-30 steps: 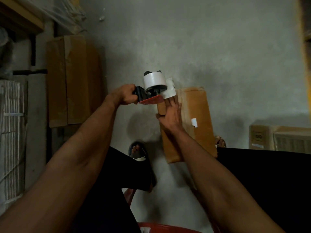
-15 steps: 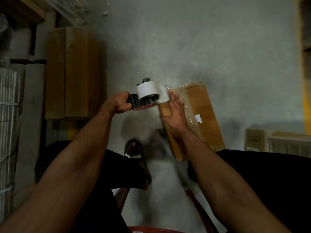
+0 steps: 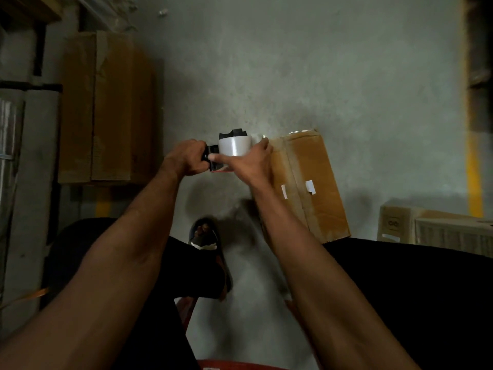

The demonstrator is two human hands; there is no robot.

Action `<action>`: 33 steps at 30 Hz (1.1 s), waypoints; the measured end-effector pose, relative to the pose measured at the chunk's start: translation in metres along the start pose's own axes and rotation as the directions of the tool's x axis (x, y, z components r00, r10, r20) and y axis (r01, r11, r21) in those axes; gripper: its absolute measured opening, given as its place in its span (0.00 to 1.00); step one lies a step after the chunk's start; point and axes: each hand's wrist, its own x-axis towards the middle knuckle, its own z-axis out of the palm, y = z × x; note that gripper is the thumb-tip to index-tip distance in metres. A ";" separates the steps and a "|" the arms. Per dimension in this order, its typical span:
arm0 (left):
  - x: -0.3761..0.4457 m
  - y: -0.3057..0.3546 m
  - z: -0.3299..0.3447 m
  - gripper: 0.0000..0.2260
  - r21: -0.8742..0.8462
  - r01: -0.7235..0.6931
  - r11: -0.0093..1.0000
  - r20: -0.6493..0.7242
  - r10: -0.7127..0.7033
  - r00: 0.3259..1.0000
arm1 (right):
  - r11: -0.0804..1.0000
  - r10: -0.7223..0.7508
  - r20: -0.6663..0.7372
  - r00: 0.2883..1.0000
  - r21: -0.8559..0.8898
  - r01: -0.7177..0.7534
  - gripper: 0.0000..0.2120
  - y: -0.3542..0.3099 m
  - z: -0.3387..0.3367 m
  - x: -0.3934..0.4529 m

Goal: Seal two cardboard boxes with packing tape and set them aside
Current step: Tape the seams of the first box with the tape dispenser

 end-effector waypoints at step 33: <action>0.039 0.082 0.102 0.15 -0.932 0.232 0.277 0.043 -0.552 0.833 | 0.900 -0.430 0.171 0.886 0.006 0.436 0.48 0.097 0.011 -0.002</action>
